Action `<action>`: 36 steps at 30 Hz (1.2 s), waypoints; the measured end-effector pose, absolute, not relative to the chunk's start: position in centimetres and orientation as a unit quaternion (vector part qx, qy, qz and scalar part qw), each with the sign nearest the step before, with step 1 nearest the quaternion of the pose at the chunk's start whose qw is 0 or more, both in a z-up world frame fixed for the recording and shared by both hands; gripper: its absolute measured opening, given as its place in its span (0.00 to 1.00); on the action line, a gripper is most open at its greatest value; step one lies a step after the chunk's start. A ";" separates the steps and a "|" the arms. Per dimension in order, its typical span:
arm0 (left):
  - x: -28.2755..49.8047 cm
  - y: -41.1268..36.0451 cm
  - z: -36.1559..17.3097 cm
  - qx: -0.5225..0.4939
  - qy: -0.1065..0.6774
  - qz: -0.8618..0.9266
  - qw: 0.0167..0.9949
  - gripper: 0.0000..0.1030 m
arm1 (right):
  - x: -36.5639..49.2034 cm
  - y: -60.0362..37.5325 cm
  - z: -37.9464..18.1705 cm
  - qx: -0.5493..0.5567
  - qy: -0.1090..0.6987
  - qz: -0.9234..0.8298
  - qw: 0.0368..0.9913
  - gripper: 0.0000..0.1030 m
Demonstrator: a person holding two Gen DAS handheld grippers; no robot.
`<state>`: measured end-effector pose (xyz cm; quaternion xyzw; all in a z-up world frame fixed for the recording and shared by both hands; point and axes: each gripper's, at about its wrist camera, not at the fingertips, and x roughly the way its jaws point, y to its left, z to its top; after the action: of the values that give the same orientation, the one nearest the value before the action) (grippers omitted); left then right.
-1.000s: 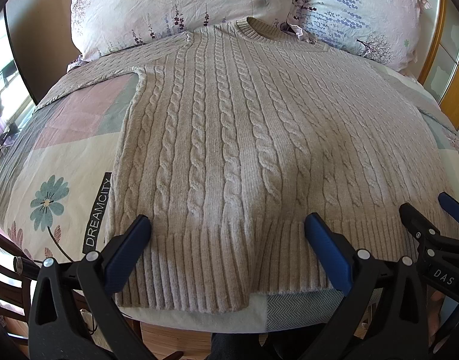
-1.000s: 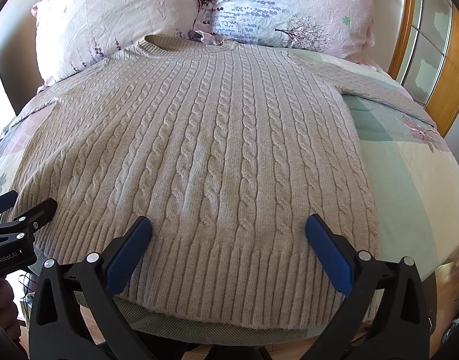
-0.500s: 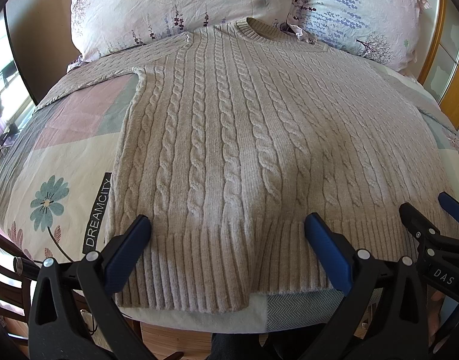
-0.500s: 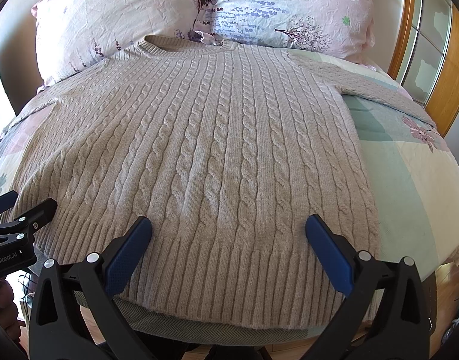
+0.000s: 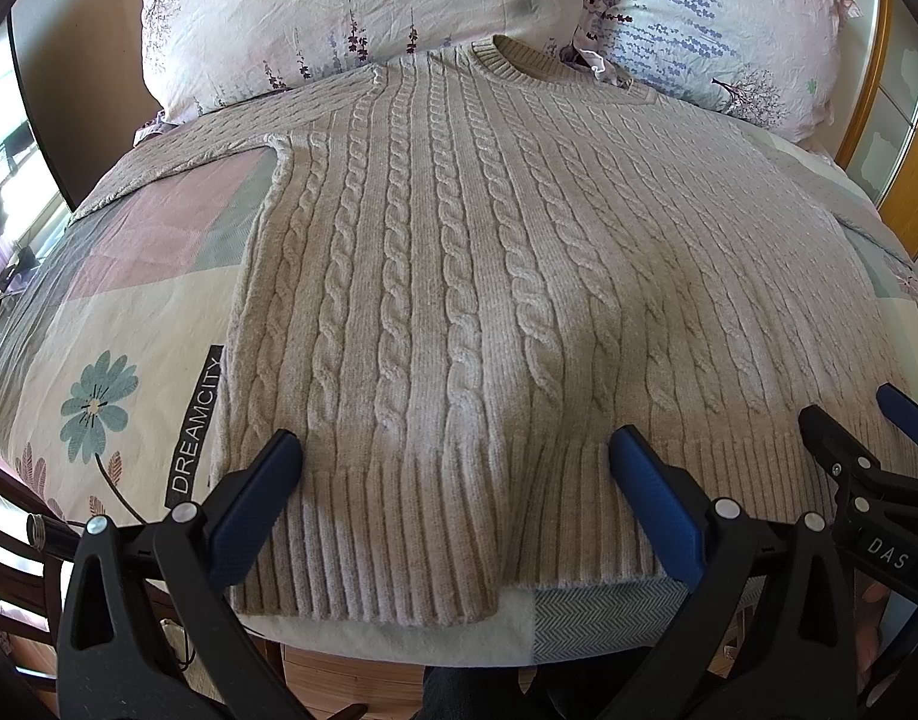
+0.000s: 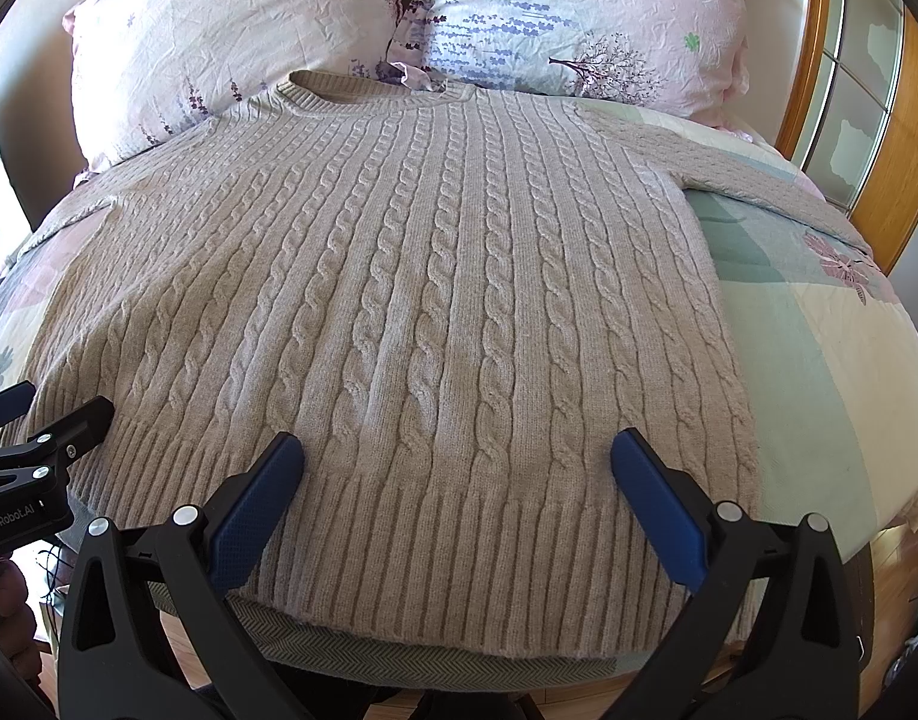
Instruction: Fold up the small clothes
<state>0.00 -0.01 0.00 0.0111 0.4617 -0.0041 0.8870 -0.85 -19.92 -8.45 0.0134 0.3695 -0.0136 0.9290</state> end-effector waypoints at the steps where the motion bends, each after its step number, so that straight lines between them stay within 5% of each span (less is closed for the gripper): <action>1: 0.0 0.0 0.0 0.011 0.462 -0.004 0.887 0.98 | -0.8 -19.9 -8.4 0.013 0.369 -0.014 0.929 0.99; 36: 0.0 0.0 0.0 0.012 0.462 -0.005 0.887 0.98 | -1.0 -20.0 -8.3 0.010 0.367 -0.010 0.930 0.99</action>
<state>0.03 -0.01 0.01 0.0120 0.4622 -0.0051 0.8867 -0.99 -20.04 -8.32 0.0098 0.3671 -0.0098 0.9301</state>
